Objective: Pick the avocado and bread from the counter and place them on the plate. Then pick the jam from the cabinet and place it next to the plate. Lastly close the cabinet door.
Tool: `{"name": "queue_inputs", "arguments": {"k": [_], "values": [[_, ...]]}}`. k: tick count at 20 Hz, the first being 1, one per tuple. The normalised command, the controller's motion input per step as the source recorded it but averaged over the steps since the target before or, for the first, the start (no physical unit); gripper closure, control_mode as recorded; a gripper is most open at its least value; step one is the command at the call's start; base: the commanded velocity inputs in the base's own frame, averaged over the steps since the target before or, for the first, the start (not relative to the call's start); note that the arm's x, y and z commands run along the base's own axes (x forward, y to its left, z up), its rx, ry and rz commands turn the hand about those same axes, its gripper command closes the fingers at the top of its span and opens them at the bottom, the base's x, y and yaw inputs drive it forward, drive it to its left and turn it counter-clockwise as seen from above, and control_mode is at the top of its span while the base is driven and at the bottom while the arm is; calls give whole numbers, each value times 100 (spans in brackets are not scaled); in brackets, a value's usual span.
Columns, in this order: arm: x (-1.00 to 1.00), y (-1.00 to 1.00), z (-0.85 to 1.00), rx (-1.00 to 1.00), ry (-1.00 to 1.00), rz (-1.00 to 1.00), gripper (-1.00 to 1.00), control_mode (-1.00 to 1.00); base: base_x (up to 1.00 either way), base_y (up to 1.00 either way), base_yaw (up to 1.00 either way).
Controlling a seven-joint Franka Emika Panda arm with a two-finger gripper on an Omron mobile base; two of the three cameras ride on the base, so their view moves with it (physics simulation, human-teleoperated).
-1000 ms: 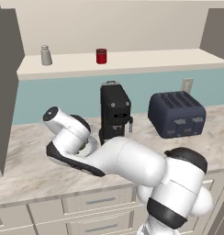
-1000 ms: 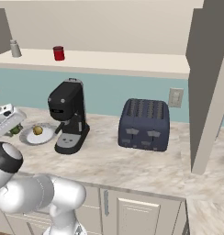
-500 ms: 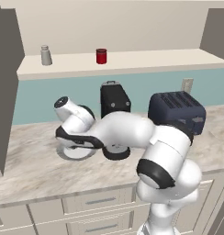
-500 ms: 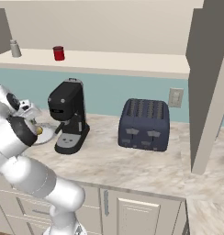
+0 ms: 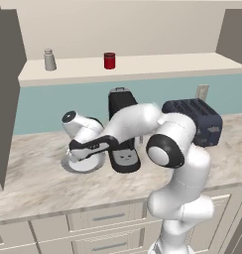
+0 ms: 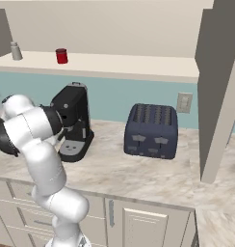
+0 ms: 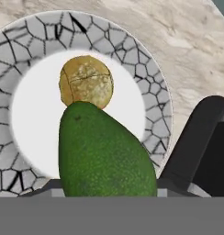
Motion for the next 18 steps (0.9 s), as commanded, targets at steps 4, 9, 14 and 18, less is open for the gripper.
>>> {"name": "queue_inputs", "arguments": {"k": [4,9,14,18], "values": [[55,22,-11,0,0,0,-100,-100,0,0,0],[16,8,22,0,-3,-7,-100,-100,0,0,0],[3,8,69,0,-13,-12,-100,-100,0,0,0],[-24,0,98,0,-14,-15,-100,-100,0,0,0]]}}
